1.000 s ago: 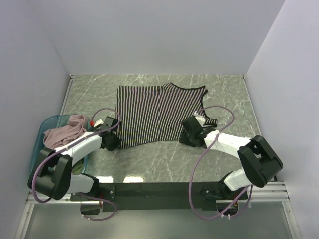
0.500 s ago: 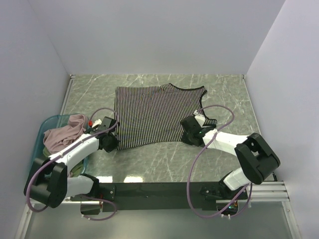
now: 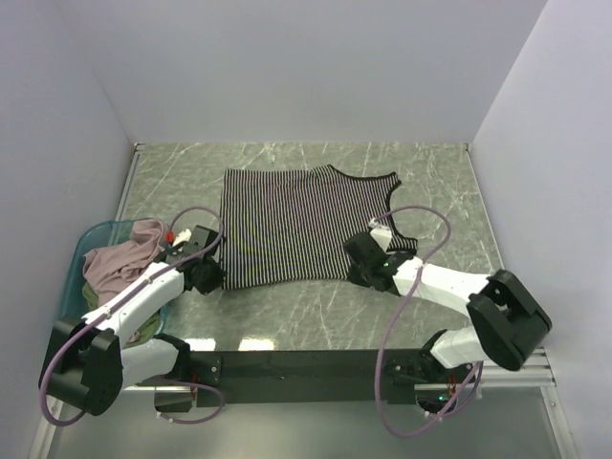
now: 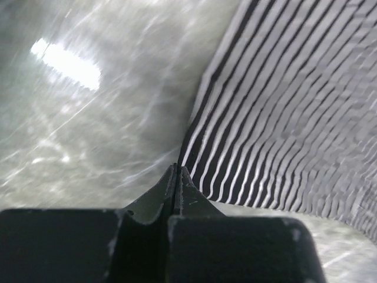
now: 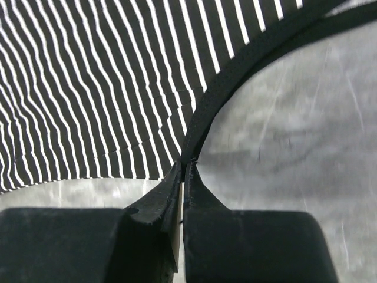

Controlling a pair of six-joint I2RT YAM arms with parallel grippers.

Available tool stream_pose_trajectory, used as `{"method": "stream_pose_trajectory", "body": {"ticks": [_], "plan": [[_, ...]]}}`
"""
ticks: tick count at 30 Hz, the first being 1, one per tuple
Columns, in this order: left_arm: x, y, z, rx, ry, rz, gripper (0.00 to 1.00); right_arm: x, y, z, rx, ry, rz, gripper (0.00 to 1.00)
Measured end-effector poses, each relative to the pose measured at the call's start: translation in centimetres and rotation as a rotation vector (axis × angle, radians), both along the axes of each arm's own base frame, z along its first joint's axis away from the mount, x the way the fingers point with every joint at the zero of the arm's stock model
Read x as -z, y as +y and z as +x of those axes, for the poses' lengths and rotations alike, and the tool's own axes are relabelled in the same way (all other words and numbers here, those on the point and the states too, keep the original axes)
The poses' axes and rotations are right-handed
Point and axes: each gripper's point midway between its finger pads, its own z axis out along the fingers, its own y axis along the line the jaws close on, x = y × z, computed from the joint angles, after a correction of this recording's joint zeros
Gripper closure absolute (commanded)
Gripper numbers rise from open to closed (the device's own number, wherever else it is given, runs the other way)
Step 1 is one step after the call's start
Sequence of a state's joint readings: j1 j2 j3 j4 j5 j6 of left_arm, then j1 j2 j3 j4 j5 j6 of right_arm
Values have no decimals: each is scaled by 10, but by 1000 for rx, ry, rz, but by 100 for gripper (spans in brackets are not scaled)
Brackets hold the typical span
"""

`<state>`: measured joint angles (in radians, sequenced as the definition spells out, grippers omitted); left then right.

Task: Fold and stack the tank tops
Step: Fold the tank top

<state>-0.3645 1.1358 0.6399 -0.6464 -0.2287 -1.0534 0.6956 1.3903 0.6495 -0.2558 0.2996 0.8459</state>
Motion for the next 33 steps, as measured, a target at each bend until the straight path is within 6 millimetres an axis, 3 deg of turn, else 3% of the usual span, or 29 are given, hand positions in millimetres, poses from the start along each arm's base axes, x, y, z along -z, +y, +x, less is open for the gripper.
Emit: {"method": "stream_pose_trajectory", "body": {"ticks": [7, 11, 14, 19, 26, 33], "plan": [[11, 4, -20, 0, 73, 20, 99, -5, -3, -28, -19, 7, -12, 100], [-1, 0, -4, 4, 61, 24, 99, -11, -11, -26, -4, 2, -58, 100], [-12, -6, 20, 0, 30, 16, 99, -22, -8, -10, -14, -6, -103, 100], [-15, -11, 58, -16, 11, 16, 99, -39, 2, 35, -19, -35, -139, 100], [-9, -8, 91, -57, 15, 17, 99, -39, -2, 83, -31, -21, -196, 100], [-7, 5, 119, -115, 14, 10, 99, -40, -1, 109, -52, -13, -204, 100]]}}
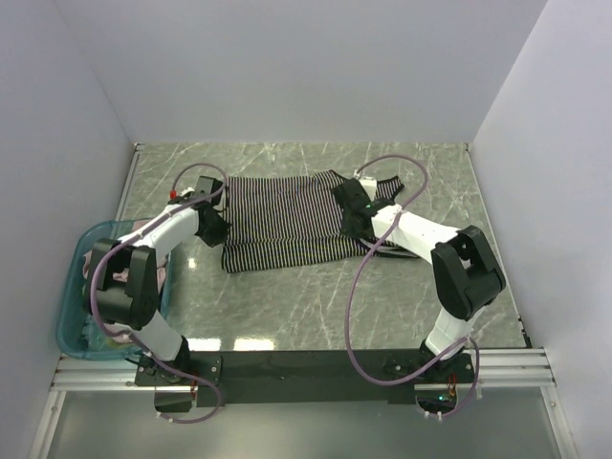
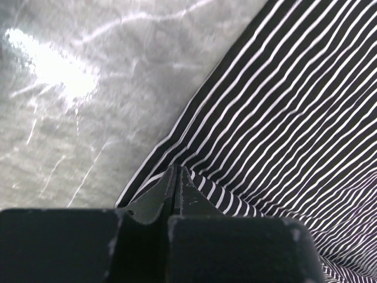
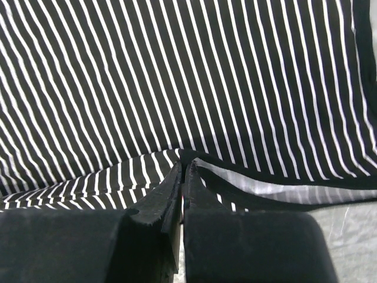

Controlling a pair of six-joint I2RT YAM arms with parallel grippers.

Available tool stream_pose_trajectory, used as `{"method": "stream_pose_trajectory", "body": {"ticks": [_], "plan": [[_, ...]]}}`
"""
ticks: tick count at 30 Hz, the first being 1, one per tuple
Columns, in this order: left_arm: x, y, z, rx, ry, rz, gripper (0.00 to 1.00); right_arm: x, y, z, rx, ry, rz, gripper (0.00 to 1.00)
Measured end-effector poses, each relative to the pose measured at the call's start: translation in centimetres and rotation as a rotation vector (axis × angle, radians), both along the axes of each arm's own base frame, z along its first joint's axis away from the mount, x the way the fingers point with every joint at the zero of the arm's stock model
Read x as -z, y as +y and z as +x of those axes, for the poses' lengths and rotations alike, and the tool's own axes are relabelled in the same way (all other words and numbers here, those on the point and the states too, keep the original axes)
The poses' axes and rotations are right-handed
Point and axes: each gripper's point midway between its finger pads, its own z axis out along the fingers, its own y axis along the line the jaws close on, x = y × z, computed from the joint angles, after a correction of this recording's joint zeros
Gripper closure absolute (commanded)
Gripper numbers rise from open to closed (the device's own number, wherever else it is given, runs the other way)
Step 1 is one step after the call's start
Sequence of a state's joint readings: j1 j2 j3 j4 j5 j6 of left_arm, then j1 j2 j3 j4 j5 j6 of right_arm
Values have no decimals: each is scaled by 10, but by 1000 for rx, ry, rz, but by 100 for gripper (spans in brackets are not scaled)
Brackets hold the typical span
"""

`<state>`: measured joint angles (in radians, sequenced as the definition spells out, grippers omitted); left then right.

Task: Fold and stack the tank tops
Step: Fold the tank top

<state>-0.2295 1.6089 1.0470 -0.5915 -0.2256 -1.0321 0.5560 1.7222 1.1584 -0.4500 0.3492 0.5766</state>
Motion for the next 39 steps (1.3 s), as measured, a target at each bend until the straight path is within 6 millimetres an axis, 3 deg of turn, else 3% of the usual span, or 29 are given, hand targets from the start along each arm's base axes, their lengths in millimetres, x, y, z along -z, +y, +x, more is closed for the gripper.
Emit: {"method": "stream_pose_trajectory", "body": {"ticks": [5, 13, 22, 28, 31, 33, 36, 39], "plan": [[-5, 5, 18, -9, -13, -9, 99, -9, 4, 17, -8, -20, 10, 100], [-7, -2, 52, 19, -37, -29, 99, -7, 4, 25, -16, -7, -1, 100], [3, -1, 56, 16, -17, -32, 99, 5, 1, 35, -17, 16, -24, 100], [3, 3, 56, 8, -17, -32, 99, 0, 6, 48, -37, -5, -34, 100], [3, 4, 57, 5, -20, -32, 89, -1, 7, 53, -45, -9, -44, 94], [2, 5, 58, 6, -23, -31, 72, 1, 8, 56, -50, -9, -51, 88], [1, 5, 61, 14, -36, -33, 57, 4, 6, 56, -56, -3, -65, 80], [-3, 5, 65, 25, -60, -36, 49, 4, 5, 56, -54, -5, -71, 67]]}}
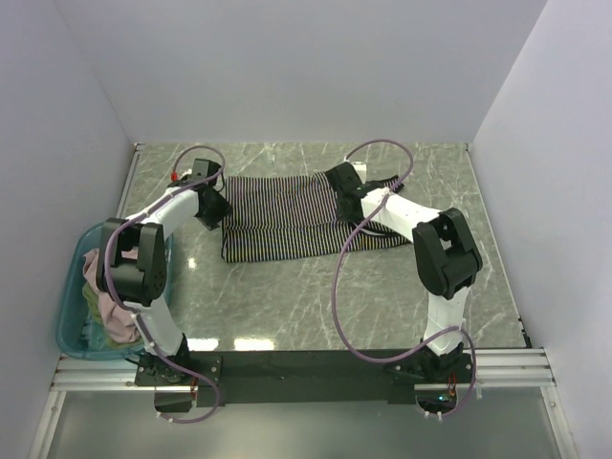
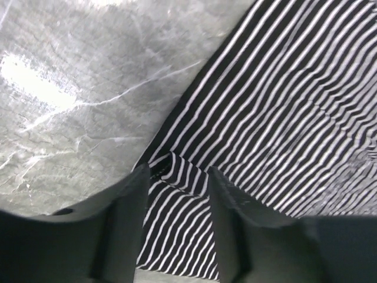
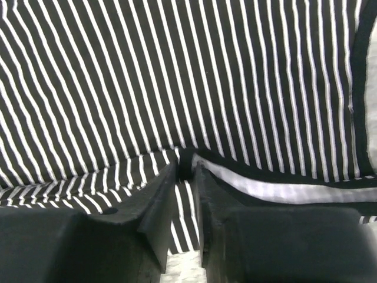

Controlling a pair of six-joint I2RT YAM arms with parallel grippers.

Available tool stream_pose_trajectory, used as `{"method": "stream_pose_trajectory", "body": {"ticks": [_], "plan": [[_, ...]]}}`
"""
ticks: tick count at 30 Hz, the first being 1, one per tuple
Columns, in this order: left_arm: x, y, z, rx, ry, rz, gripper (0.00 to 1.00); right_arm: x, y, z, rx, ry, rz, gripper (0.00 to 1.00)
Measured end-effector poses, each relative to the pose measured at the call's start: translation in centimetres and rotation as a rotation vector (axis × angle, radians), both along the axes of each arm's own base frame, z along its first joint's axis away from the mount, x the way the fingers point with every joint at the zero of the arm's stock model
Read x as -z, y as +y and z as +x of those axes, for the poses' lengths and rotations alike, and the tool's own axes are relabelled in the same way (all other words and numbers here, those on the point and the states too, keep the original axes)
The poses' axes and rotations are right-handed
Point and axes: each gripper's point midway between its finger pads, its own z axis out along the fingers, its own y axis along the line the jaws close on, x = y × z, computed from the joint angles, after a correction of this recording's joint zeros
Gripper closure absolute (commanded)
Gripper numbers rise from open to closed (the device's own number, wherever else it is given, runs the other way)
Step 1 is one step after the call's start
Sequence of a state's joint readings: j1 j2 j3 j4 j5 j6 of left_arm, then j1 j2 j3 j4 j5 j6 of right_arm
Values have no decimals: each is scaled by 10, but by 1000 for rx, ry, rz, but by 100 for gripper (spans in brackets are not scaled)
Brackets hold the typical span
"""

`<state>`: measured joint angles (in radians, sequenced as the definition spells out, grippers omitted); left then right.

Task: Fold and stack the tank tops
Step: Fold the tank top

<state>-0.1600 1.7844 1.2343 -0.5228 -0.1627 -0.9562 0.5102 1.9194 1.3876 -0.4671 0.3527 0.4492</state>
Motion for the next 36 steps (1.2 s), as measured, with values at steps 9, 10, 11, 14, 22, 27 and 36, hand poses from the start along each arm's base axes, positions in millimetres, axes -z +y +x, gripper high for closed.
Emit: {"method": "stream_pose_trajectory", "body": {"ticks": [9, 10, 11, 14, 22, 27, 36], "plan": [[-45, 0, 5, 21, -114, -12, 52, -11, -10, 1, 32, -21, -11, 41], [-49, -1, 4, 24, -128, -15, 53, -16, -11, 1, 36, -30, -3, 41], [-52, -4, 0, 30, -137, -17, 55, -19, -10, 0, 38, -36, 7, 41], [-47, -18, -16, 69, -129, -20, 64, -31, -10, -12, 54, -68, 49, 45], [8, -72, -71, 244, -3, 20, 72, 13, -7, -76, 70, 28, 108, 47], [32, -60, -83, 205, 42, 82, 76, 39, -17, -81, 143, 91, 120, 46], [42, -67, -89, 178, 33, 133, 84, 44, -45, -60, 275, 104, 143, 45]]}}
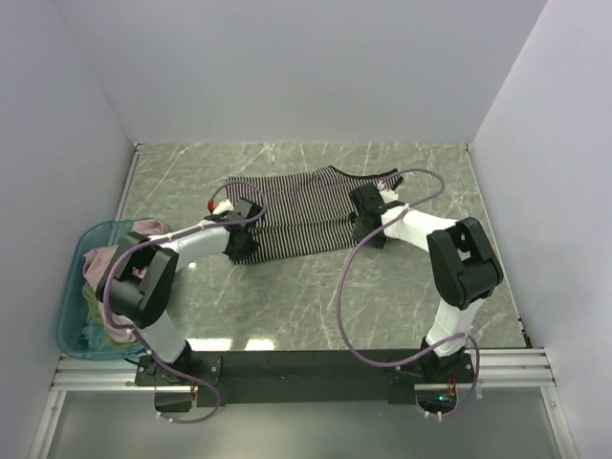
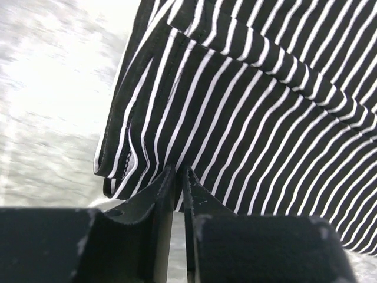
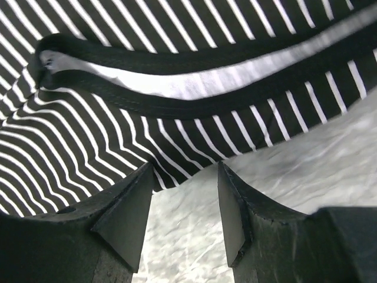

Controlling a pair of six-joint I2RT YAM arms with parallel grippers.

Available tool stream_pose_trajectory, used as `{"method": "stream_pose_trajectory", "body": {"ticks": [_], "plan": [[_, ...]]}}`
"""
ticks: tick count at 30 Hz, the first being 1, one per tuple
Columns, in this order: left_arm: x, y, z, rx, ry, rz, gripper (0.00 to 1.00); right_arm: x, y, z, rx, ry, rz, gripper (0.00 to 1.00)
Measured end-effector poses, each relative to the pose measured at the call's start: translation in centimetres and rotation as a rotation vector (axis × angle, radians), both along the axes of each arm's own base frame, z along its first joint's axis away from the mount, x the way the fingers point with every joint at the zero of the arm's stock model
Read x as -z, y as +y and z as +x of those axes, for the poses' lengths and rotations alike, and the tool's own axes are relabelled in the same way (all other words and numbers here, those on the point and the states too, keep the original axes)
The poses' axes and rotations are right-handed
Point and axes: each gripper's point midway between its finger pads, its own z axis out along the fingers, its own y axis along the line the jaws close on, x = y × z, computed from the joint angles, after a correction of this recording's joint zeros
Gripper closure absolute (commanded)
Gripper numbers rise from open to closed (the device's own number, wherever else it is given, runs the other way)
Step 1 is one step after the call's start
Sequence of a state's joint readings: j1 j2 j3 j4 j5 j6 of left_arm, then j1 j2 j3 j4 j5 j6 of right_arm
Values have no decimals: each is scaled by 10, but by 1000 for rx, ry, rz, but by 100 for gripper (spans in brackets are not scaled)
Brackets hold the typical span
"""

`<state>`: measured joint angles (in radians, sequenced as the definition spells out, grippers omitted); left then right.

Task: Fold and stack the tank tops
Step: Fold the tank top

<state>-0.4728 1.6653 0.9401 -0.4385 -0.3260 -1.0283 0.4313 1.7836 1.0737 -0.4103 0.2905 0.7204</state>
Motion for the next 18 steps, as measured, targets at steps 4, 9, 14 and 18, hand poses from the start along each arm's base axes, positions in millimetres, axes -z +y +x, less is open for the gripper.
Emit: {"method": "stream_pose_trajectory", "body": {"ticks": [4, 9, 14, 18], "plan": [[0, -23, -1, 22, -16, -18, 84, 0, -18, 9, 52, 14, -12, 45], [-1, -71, -15, 95, -12, -75, 84, -4, -43, 30, 119, 18, -26, 45], [-1, -110, -36, 163, 22, -148, 84, -11, -64, 48, 166, 3, -31, 45], [-2, -121, -42, 176, 46, -210, 84, -10, -69, 52, 163, 13, -48, 45]]}}
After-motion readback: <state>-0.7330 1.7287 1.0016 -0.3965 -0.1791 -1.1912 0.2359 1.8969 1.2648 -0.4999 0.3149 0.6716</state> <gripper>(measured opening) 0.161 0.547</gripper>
